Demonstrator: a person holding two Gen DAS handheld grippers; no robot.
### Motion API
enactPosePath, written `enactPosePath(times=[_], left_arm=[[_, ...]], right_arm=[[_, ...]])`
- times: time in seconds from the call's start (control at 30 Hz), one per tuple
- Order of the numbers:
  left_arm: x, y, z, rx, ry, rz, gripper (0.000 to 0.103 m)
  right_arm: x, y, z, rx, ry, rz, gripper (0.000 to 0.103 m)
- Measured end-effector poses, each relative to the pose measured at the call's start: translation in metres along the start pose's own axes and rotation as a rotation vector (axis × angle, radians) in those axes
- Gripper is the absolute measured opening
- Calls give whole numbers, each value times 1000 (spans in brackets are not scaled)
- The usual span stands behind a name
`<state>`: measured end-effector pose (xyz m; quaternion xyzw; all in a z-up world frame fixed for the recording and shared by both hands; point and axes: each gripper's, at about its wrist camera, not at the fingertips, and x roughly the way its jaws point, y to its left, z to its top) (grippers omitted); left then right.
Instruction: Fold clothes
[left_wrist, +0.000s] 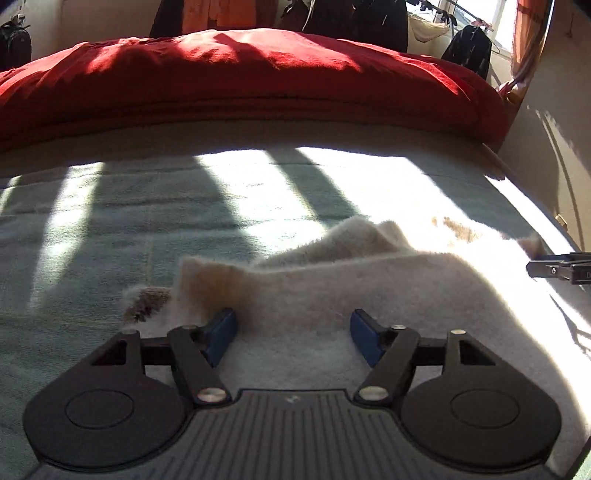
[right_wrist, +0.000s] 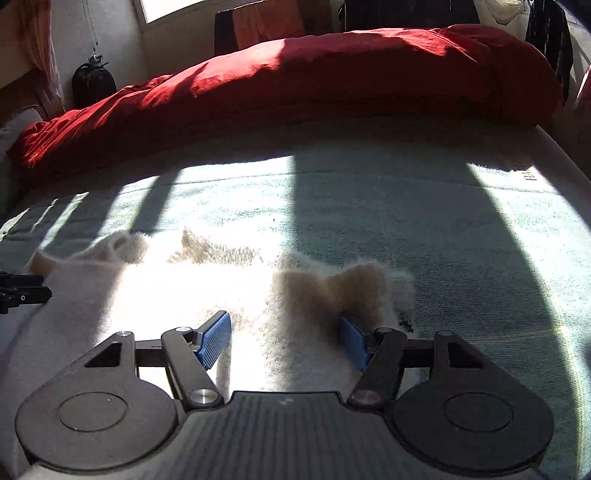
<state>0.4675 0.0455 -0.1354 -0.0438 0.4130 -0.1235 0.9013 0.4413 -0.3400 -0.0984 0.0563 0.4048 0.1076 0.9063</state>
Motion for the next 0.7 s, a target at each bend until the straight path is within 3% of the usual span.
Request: enactPosePath(times=[0.1, 0.23, 0.3, 0.37, 0.43, 0.5, 0.57, 0.63, 0.7], left_arm=[[-2, 3, 1, -9, 3, -6, 70], [-27, -12, -1, 82, 36, 23, 69], [-48, -19, -6, 103, 66, -34, 71], [-69, -27, -13, 88, 92, -117, 72], [-87, -31, -21, 31, 101, -217, 79], [-93, -22, -35, -64, 117, -248, 80], [-97, -13, -49, -161, 132, -274, 80], [-101, -3, -64, -258, 148, -301, 80], [-105, 8, -82, -336, 164, -308, 80]], right_arm=[[2, 2, 0, -24, 5, -1, 72], [-17, 6, 5, -10, 39, 22, 74], [-31, 8, 7, 14, 65, 56, 79], [-49, 13, 5, 51, 100, 160, 83], [-65, 18, 0, 97, 135, 272, 88], [-74, 25, -9, 165, 177, 397, 95], [-78, 31, -24, 225, 222, 512, 95], [-82, 33, -39, 258, 235, 542, 95], [-90, 20, -61, 305, 236, 519, 95]])
